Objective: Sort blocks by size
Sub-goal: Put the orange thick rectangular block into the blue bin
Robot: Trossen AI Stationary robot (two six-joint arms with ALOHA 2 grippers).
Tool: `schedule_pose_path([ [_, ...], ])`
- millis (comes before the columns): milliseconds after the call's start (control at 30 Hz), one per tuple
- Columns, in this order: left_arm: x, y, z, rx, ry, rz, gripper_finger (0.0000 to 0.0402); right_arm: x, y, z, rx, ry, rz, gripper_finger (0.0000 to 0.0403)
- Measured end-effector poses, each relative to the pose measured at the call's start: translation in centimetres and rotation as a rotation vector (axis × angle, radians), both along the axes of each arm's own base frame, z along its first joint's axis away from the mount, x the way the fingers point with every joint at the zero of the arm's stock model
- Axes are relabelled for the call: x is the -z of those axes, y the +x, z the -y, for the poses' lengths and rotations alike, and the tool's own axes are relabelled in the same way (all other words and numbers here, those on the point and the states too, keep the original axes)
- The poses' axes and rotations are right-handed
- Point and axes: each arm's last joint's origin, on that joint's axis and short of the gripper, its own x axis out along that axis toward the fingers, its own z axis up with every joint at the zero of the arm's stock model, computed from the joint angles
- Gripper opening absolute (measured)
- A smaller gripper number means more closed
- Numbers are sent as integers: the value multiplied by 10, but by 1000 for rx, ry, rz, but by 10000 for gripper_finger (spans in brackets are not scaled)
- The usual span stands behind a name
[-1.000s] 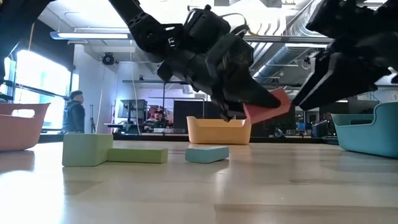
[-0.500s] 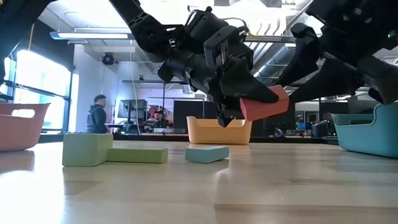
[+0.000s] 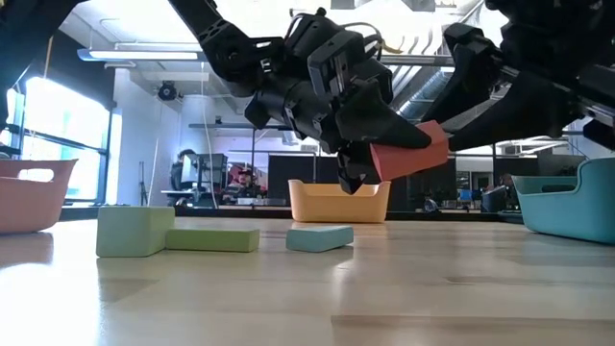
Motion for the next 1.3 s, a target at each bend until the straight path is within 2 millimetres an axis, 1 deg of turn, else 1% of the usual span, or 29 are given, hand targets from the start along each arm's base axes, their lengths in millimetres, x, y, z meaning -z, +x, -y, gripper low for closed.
schedule_pose_path([
  [267,-1,1,1,3,-1,13,101,0,3,2,12,94,0,193],
  [533,-5,2,0,-14,6,39,102,1,8,4,-4,118,10,194],
  [600,-5,2,0,-14,6,37,102,1,9,6,4,122,9,201],
  [733,-5,2,-1,-11,5,40,102,2,10,8,-14,103,-3,227],
  [833,-5,2,0,-10,5,39,102,2,10,8,-37,68,-12,230],
  [900,-5,2,0,-9,4,40,107,2,10,8,-45,55,-15,220],
  [967,-5,2,1,-5,4,46,117,2,10,8,-42,54,-13,200],
  [1133,-6,3,1,-5,4,55,166,1,10,8,-19,75,-2,126],
  [1233,-7,3,0,-6,4,61,195,1,10,8,33,162,14,127],
  [1300,-7,3,-3,-16,1,62,208,2,9,6,75,252,16,127],
])
